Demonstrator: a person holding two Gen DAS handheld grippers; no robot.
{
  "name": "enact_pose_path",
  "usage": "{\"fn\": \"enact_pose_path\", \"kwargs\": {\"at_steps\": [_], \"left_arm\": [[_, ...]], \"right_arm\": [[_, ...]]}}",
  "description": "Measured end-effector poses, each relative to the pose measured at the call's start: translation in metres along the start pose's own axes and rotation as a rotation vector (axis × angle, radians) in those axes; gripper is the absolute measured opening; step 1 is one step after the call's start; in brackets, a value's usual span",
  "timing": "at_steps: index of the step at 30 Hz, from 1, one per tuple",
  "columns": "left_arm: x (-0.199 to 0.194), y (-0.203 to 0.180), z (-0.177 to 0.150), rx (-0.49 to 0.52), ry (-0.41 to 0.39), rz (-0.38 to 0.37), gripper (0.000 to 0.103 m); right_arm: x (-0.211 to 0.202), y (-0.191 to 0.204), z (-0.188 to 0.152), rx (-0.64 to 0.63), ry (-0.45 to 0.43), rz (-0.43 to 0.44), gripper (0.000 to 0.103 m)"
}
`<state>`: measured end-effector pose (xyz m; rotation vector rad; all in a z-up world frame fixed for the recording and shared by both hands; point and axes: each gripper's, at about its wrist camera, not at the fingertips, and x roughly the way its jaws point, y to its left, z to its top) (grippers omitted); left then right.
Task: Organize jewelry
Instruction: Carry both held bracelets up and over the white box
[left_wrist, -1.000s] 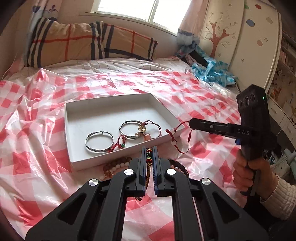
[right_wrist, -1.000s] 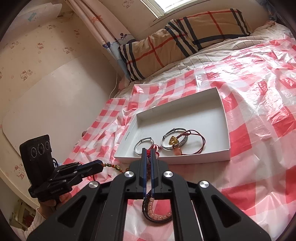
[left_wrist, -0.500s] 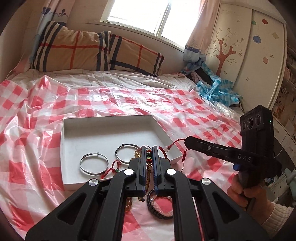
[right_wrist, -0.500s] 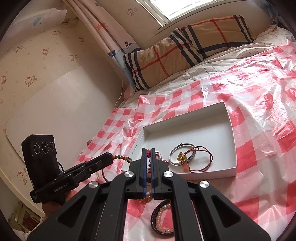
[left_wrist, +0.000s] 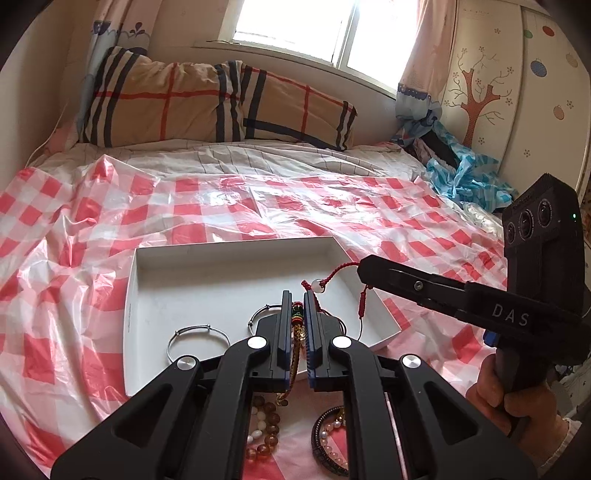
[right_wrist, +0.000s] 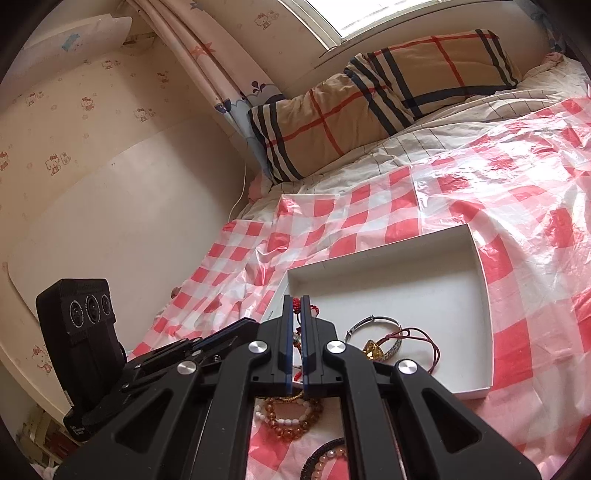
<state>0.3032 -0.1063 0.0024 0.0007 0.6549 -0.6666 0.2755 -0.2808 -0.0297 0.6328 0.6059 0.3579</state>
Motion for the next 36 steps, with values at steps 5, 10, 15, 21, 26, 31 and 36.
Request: {"fn": "enact_pose_path", "kwargs": {"at_steps": [5, 10, 15, 21, 26, 31, 36], "left_arm": [[0.007, -0.007, 0.0, 0.028, -0.018, 0.037, 0.006], [0.013, -0.01, -0.001, 0.033, -0.016, 0.053, 0.006], [0.018, -0.011, -0.004, 0.043, -0.011, 0.067, 0.006], [0.021, -0.012, -0.007, 0.051, -0.004, 0.083, 0.006], [0.022, -0.011, -0.009, 0.057, -0.001, 0.096, 0.006], [0.021, -0.011, -0.012, 0.068, -0.001, 0.112, 0.006], [0.022, -0.007, -0.016, 0.072, 0.002, 0.138, 0.006]], "right_arm": [[0.01, -0.006, -0.001, 0.007, 0.012, -0.013, 0.004], [0.015, -0.009, -0.003, 0.011, 0.02, -0.029, 0.004], [0.018, -0.008, -0.005, 0.001, 0.026, -0.04, 0.004], [0.021, -0.008, -0.006, 0.002, 0.029, -0.046, 0.004], [0.021, -0.009, -0.006, 0.0, 0.031, -0.047, 0.004], [0.025, -0.01, -0.008, -0.003, 0.036, -0.051, 0.004], [0.026, -0.01, -0.008, -0.004, 0.039, -0.053, 0.004]]}}
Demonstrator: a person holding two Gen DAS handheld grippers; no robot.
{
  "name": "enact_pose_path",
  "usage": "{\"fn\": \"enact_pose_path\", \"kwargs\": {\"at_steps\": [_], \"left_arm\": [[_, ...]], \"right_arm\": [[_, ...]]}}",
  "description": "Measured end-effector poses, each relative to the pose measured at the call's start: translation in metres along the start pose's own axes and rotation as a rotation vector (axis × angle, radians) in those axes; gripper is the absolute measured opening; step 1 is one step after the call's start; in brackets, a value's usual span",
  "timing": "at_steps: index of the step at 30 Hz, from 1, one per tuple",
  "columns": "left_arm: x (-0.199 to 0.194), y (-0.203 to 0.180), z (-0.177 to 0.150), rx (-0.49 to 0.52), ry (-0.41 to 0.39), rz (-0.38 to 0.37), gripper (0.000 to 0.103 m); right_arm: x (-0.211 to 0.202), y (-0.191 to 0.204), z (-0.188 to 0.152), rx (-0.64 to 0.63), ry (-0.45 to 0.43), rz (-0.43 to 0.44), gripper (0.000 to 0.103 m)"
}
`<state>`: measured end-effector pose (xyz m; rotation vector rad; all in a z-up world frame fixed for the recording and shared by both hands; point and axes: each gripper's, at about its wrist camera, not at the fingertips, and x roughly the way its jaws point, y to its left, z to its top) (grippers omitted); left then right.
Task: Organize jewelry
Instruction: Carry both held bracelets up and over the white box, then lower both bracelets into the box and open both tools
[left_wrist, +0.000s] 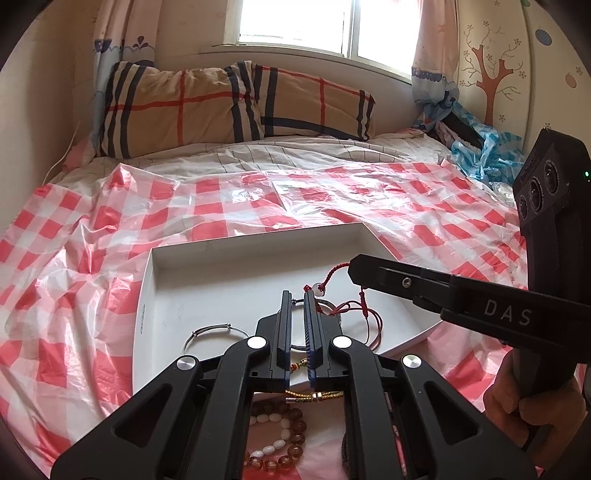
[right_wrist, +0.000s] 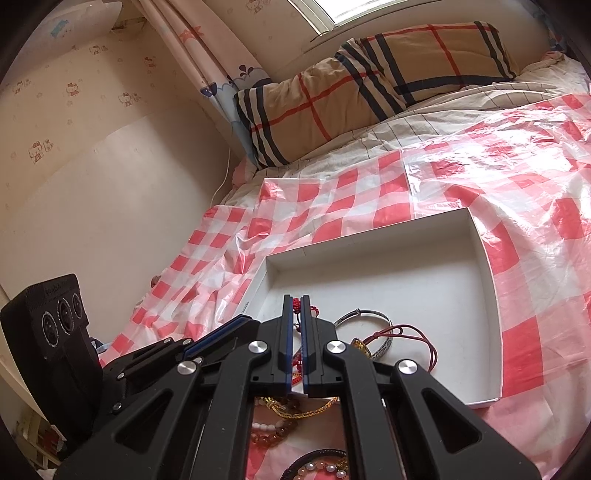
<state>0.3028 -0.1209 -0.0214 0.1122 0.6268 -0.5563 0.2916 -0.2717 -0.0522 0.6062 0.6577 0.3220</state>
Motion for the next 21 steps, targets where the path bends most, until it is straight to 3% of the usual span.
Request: {"fn": "enact_pose_path", "kwargs": {"at_steps": [21], "left_arm": [[-0.0013, 0.0036, -0.0085, 0.02, 0.0, 0.05, 0.017]], "right_arm": [[0.0112, -0.0009, -0.0033, -0.003, 0.022, -0.019, 0.004]]}}
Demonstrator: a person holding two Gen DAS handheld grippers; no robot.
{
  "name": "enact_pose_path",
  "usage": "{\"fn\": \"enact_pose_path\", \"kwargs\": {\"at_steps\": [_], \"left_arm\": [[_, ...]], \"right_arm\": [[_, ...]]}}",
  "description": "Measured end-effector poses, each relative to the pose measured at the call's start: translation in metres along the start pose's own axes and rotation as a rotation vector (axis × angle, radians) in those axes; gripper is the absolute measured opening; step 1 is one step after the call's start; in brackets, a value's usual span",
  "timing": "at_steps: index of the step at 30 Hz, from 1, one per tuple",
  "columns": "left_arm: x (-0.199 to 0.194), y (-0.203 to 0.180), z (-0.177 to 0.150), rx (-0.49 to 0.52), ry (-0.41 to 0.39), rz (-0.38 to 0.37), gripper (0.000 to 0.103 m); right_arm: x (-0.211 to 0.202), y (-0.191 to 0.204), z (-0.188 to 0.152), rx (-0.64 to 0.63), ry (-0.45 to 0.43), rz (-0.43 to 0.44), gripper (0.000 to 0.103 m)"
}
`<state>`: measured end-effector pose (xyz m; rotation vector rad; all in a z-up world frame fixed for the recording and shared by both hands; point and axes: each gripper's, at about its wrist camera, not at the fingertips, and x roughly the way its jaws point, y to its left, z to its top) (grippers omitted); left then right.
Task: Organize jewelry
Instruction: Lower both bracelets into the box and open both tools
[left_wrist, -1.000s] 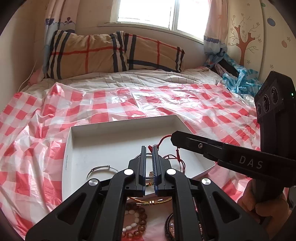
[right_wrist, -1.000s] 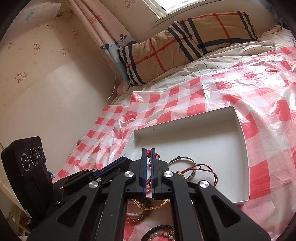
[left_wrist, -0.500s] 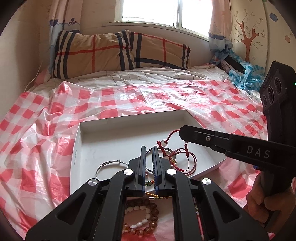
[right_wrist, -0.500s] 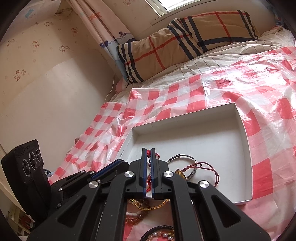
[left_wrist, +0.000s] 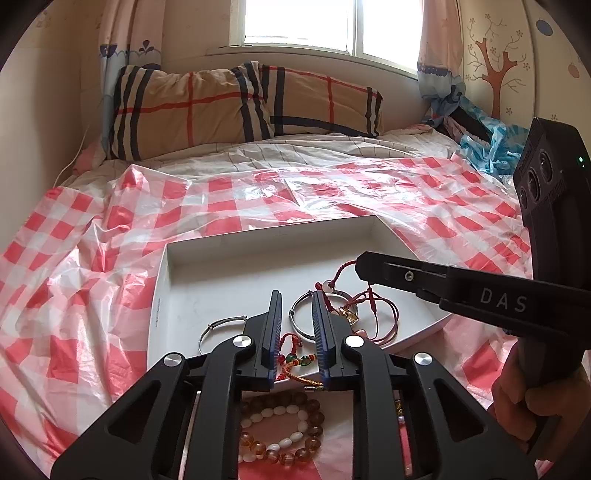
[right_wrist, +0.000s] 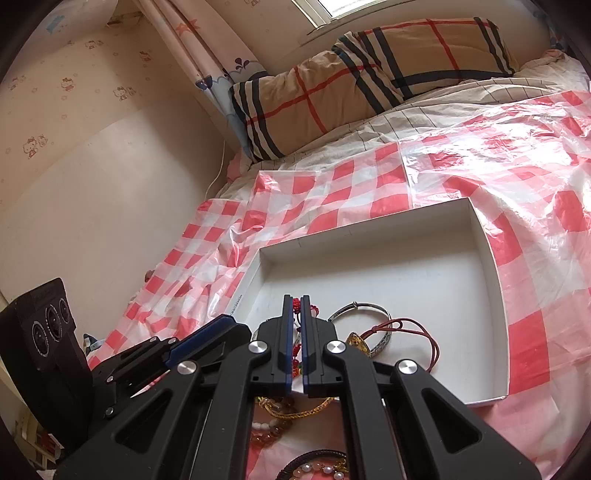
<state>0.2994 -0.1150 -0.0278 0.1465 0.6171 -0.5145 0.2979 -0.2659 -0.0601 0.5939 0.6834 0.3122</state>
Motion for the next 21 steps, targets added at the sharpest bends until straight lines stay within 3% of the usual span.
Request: {"fn": "enact_pose_path", "kwargs": {"at_steps": [21], "left_arm": [[-0.0011, 0.0016, -0.0026, 0.007, -0.011, 0.046, 0.037]], "right_arm": [[0.0024, -0.0069, -0.0034, 0.008, 0.004, -0.007, 0.005]]}}
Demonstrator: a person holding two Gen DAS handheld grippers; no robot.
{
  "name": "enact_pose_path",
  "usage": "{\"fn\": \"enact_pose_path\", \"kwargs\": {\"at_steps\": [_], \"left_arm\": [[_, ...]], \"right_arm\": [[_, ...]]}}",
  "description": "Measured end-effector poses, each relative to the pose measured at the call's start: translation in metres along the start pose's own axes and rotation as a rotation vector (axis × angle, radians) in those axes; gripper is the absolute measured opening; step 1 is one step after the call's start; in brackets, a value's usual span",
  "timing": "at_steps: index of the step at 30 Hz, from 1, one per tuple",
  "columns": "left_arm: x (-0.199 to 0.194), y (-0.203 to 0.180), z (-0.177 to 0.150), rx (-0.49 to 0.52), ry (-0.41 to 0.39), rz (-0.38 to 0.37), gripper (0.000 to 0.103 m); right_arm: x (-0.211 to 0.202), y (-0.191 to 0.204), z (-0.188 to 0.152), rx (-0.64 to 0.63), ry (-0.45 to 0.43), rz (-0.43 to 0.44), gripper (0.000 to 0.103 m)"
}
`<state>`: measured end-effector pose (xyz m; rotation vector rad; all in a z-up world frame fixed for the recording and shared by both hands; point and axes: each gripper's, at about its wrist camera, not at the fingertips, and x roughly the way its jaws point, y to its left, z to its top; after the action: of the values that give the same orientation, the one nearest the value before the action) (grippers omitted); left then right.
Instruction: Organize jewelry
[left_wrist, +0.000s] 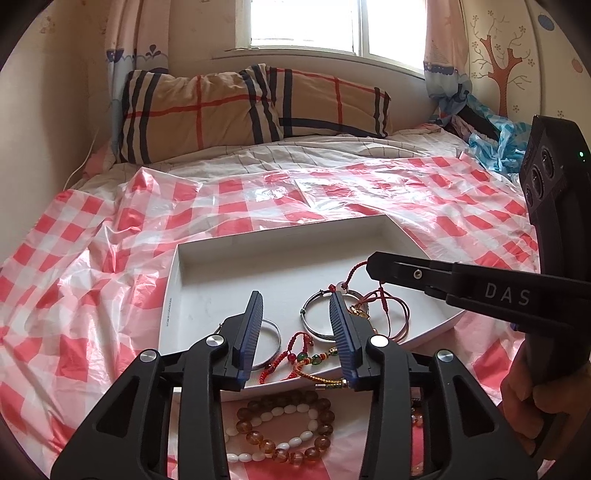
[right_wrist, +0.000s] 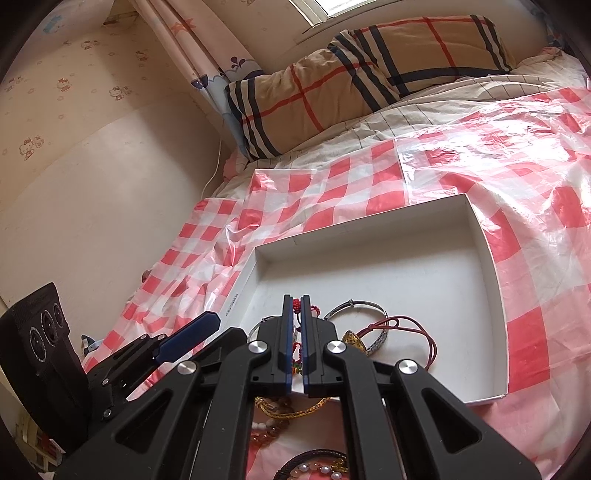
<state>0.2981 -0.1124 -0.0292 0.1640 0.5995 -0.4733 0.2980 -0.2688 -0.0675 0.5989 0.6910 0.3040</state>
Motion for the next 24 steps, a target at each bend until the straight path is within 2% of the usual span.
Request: {"fn": "enact_pose_path", "kwargs": {"at_steps": [2, 3, 4, 5, 6, 11, 24], "left_arm": [[-0.0003, 0.0001, -0.0001, -0.001, -0.002, 0.006, 0.041], [-0.0007, 0.0, -0.0002, -0.001, -0.004, 0.011, 0.042], [-0.0012, 0.0, -0.0004, -0.003, -0.007, 0.017, 0.046], [-0.0016, 0.0004, -0.0003, -0.004, -0.01, 0.022, 0.048], [-0.0022, 0.0007, -0.0004, -0.006, -0.013, 0.027, 0.05], [-0.0039, 0.0028, 0.0, -0.017, -0.024, 0.047, 0.059], [-0.0042, 0.0061, -0.0001, -0.031, -0.032, 0.079, 0.071]], "right_arm": [[0.0008, -0.0033, -0.0008, 0.008, 0.002, -0.005, 0.005], [0.0012, -0.005, -0.0008, 0.016, 0.001, -0.012, 0.012], [0.0005, -0.0073, -0.0013, 0.026, -0.002, -0.014, 0.021], [0.0, -0.0079, -0.0007, 0.033, -0.008, -0.018, 0.044], [-0.0018, -0.0089, -0.0011, 0.037, -0.02, -0.024, 0.054], [-0.0032, -0.0078, -0.0008, 0.037, -0.019, -0.022, 0.055], [-0.0026, -0.0051, -0.0018, 0.038, -0.013, -0.027, 0.058]]}}
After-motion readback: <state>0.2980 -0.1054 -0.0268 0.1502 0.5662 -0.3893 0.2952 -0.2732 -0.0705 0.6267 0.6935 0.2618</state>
